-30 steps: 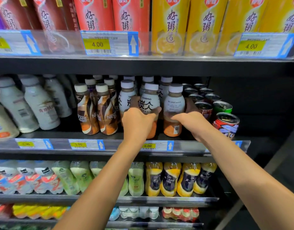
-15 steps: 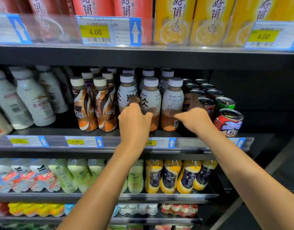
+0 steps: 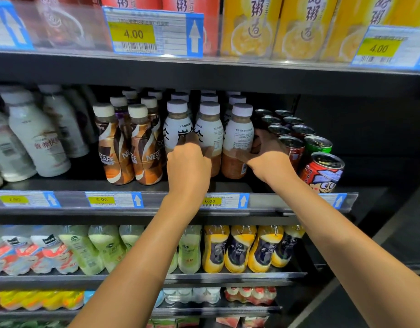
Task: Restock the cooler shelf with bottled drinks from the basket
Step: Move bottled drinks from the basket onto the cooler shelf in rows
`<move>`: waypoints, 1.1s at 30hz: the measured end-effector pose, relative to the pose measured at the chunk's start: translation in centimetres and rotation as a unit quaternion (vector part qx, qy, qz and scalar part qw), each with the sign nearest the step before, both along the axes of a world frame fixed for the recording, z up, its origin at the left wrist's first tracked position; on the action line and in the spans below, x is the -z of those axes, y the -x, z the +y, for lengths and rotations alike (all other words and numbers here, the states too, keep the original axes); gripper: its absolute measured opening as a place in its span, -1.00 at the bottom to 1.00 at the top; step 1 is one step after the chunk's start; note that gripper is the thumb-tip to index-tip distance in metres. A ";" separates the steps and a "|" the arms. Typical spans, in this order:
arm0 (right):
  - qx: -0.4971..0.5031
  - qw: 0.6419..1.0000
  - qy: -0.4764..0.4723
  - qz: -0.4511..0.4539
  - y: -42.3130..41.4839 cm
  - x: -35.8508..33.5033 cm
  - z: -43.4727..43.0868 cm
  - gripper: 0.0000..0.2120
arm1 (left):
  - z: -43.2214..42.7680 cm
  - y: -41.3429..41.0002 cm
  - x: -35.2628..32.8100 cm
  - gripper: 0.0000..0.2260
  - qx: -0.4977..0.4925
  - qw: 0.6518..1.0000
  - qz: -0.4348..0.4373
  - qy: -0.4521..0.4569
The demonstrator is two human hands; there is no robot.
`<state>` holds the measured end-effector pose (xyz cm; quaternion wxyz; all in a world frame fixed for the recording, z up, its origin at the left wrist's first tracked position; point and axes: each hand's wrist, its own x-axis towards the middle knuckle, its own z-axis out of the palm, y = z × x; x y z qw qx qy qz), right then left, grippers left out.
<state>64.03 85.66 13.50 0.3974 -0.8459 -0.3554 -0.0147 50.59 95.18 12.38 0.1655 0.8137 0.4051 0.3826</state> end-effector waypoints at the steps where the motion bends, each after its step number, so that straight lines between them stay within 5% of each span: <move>1: 0.002 1.000 -0.005 0.004 0.0 0.0 0.0 -0.27 | 0.0 0.0 -0.1 -0.83 0.003 1.000 0.003 -0.006; 8: 0.019 0.998 -0.013 0.050 0.3 -0.4 0.3 -0.25 | 0.3 -0.1 0.0 -0.92 0.007 0.998 0.005 -0.059; 18: 0.007 0.999 -0.045 0.010 2.1 -0.2 -1.3 -0.31 | -1.0 1.6 -0.4 -0.75 0.013 0.998 0.040 -0.054; 21: 0.036 0.997 -0.028 -0.057 3.9 0.1 -2.8 -0.71 | -2.3 2.2 0.0 -0.76 0.051 0.991 0.037 -0.120; 25: 0.021 0.979 0.051 -0.195 6.1 1.0 -6.4 -0.64 | -4.6 3.1 -0.1 -0.74 0.152 0.967 0.074 -0.191; 33: 0.063 0.949 0.144 -0.274 10.5 3.5 -22.5 -0.62 | -13.3 3.2 1.4 -0.80 0.274 0.900 0.090 -0.328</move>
